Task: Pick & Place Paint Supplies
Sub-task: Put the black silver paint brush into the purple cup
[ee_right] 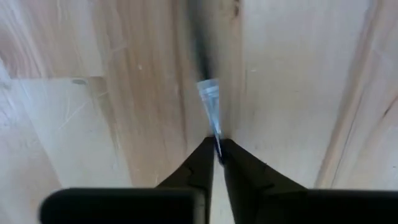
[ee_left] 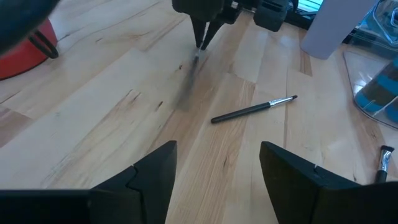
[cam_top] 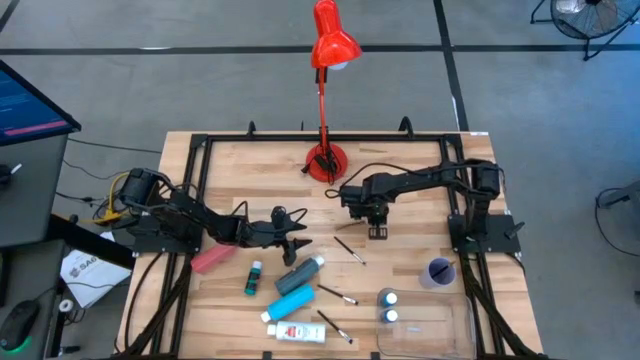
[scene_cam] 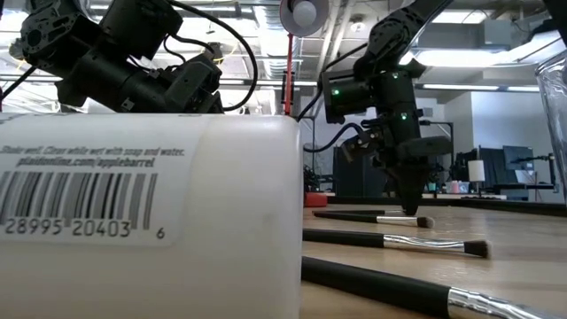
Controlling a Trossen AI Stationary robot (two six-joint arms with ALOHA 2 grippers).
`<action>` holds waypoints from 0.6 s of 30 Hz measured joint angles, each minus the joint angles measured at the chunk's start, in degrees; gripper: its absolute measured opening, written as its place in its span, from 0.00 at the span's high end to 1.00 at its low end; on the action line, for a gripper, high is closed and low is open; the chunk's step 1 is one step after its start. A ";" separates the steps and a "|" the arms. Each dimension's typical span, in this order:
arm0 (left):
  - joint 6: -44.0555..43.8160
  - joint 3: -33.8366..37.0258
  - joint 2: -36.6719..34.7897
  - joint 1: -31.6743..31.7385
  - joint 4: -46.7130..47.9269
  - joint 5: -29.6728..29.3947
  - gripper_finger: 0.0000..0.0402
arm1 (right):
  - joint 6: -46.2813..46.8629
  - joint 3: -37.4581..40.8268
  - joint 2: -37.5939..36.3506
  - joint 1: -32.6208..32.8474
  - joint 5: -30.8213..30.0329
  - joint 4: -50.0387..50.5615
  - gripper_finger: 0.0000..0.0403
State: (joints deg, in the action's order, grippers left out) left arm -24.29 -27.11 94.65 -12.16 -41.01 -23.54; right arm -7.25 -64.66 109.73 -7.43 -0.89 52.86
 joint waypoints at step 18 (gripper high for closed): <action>0.00 0.00 0.00 0.02 0.00 0.01 0.48 | 11.60 -5.92 -6.79 0.47 -0.39 20.75 1.00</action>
State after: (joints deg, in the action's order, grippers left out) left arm -24.29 -27.11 94.65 -12.14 -41.01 -23.54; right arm 4.36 -70.59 102.95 -6.96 -1.28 73.61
